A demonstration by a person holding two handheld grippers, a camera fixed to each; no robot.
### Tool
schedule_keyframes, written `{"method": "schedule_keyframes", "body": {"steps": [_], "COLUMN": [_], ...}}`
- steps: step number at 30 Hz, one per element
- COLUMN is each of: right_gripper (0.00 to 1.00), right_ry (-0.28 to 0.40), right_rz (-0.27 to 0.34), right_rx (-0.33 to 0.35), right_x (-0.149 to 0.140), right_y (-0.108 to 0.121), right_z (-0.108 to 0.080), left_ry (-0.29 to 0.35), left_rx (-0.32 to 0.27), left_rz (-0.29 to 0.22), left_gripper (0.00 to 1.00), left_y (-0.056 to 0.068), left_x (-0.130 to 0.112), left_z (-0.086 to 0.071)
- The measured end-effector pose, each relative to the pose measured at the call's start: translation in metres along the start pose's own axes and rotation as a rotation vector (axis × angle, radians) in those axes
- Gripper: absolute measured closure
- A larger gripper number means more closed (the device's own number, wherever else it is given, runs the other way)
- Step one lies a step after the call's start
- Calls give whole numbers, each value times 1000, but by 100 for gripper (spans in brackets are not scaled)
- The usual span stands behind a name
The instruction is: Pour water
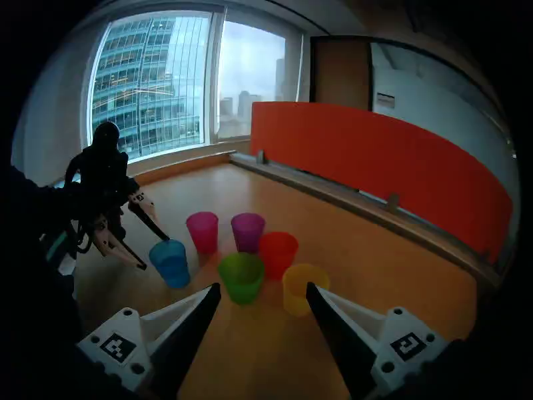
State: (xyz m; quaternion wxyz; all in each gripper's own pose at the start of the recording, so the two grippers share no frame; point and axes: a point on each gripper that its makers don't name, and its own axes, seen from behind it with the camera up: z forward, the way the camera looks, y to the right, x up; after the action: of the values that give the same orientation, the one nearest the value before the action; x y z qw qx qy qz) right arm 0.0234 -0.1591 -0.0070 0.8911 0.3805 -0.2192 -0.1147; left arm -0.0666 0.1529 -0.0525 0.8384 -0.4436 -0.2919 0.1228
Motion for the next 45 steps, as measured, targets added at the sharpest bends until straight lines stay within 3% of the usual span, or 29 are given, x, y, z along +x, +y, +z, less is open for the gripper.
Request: {"method": "schedule_keyframes", "body": {"steps": [17, 37, 41, 45], "right_gripper": [0, 0, 0, 0], "right_ry": [-26, -33, -37, -39], "right_rz": [-11, -9, -11, -10], "right_rx": [22, 32, 33, 38], "right_x": [-9, -12, -13, -14], "right_y": [0, 3, 3, 1], "right_z": [23, 37, 39, 42], "left_ry": [-9, 15, 10, 8], "left_rx": [-15, -40, -42, -37], "left_rz": [3, 6, 12, 28], "left_gripper": [0, 0, 10, 11], "left_y": [-5, -2, -1, 0], "left_x": [3, 15, 15, 16], "left_z": [28, 39, 40, 40]}}
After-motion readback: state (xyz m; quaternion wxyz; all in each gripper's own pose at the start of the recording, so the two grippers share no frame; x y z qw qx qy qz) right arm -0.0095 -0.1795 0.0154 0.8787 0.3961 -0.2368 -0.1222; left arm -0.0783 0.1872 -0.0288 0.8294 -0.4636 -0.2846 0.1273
